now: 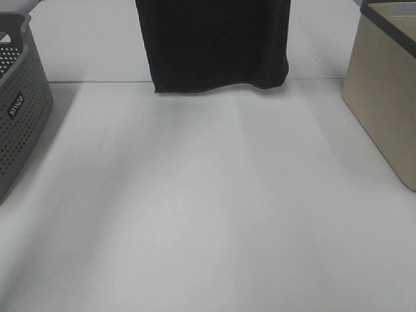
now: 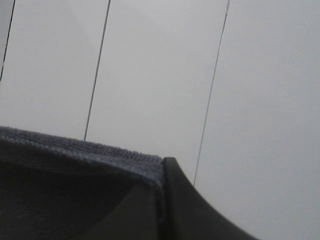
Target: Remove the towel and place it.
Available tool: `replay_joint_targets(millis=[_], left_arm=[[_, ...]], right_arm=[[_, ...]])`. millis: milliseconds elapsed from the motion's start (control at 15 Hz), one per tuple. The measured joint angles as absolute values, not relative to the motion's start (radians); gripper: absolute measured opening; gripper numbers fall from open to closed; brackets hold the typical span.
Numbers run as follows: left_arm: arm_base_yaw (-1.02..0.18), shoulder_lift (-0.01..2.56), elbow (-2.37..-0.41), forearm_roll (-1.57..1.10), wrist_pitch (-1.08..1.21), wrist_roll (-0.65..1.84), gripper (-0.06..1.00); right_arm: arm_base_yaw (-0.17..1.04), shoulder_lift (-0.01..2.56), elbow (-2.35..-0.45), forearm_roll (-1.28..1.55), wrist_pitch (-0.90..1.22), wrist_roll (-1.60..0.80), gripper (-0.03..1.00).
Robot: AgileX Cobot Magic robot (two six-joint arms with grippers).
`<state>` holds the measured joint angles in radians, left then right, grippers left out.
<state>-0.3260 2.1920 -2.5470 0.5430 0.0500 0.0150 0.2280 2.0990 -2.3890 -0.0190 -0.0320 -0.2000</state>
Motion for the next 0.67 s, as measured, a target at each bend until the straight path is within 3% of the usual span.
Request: replay_joint_targets(millis=[200,667], left_arm=[[-0.322,2.265,-2.625,0.562,-0.051,0.016,0.0],[-0.251,2.329,-2.646,0.528,-0.159,0.018,0.0]], right_arm=[[0.215,2.137,-2.401,-0.01,-0.191,-0.142,0.02],[0.23,2.233,-2.459,-0.032,-0.201,-0.085,0.02]])
